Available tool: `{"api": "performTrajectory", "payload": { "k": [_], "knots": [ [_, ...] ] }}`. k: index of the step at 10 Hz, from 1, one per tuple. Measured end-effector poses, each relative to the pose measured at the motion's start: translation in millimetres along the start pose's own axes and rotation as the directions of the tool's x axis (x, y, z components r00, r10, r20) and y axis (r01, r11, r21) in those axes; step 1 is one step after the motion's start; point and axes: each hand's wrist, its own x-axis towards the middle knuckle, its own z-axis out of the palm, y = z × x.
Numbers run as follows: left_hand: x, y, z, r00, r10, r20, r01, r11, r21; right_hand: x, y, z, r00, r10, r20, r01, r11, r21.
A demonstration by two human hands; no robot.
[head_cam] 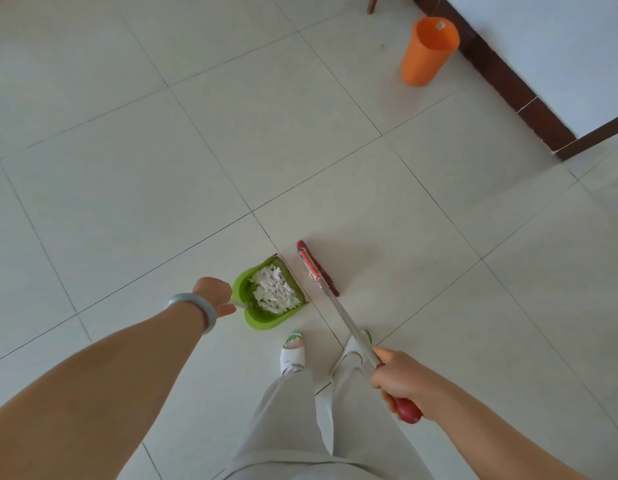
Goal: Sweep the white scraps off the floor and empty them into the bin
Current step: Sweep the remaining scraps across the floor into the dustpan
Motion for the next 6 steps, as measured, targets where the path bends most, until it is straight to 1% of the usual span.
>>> {"api": "performTrajectory", "payload": {
  "k": [1,2,3,4,5,6],
  "knots": [
    [-14,-7,-8,0.999,-0.043,-0.006,0.043,0.998,-0.051,-7,-3,-12,0.999,0.006,0.031,-0.007,0.999,0.044],
    [-15,-14,-14,0.997,-0.075,-0.013,0.074,0.997,-0.037,-11,-7,-21,1.0,0.004,0.017,-0.005,0.997,0.079],
    [-29,-20,-26,0.997,0.066,0.028,-0.071,0.931,0.357,-8,-15,-18,0.998,-0.051,-0.03,0.05,0.998,-0.036],
    [-23,-27,-29,0.998,0.066,0.006,-0.063,0.915,0.398,4,-27,-14,0.992,-0.105,-0.069,0.092,0.982,-0.166],
    [-20,-32,-30,0.988,0.144,0.052,-0.136,0.665,0.735,21,-40,-14,0.992,-0.103,-0.074,0.08,0.962,-0.262],
    [-27,-32,-30,0.961,0.239,0.141,-0.218,0.331,0.918,33,-48,-7,0.995,-0.08,-0.062,0.053,0.935,-0.352]
  ]
}}
